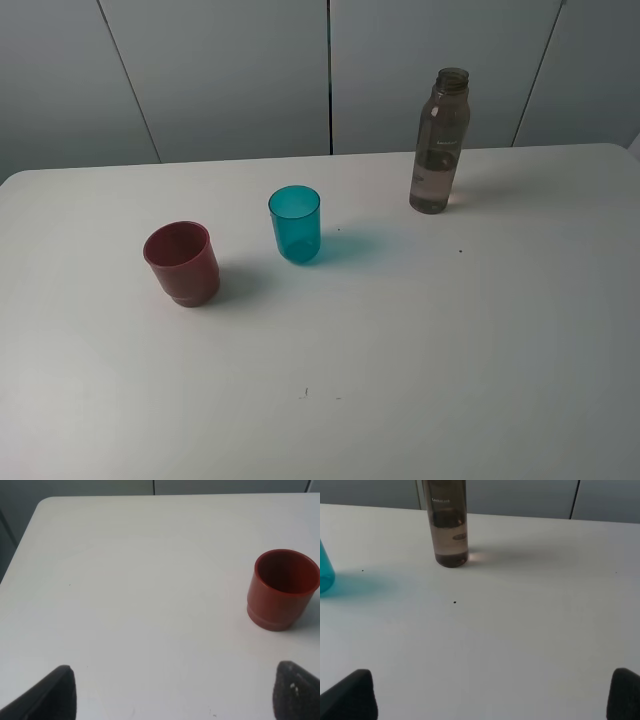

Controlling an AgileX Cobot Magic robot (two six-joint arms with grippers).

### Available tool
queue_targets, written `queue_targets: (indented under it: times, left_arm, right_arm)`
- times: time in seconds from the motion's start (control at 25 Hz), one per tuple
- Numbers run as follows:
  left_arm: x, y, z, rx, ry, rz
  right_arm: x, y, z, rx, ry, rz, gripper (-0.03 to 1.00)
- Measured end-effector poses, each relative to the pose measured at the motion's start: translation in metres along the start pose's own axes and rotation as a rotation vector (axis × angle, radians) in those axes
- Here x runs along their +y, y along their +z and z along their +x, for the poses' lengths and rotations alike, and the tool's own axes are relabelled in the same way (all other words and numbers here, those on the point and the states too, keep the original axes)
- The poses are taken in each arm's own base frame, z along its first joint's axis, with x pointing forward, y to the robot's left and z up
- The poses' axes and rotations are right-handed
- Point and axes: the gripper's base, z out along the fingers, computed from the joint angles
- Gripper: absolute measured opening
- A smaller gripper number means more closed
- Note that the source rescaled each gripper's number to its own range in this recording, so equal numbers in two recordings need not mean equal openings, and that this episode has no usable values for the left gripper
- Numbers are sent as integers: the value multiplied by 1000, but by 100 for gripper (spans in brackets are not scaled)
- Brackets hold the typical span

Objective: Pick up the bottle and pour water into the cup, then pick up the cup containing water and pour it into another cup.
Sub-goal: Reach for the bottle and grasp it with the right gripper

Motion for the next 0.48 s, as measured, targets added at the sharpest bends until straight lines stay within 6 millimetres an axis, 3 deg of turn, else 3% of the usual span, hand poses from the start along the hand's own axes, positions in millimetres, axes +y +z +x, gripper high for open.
queue_targets:
  times: [0.48]
  left_arm:
    - [0, 0, 0, 0, 0, 0]
  right_arm:
    - [0, 0, 0, 0, 0, 0, 100]
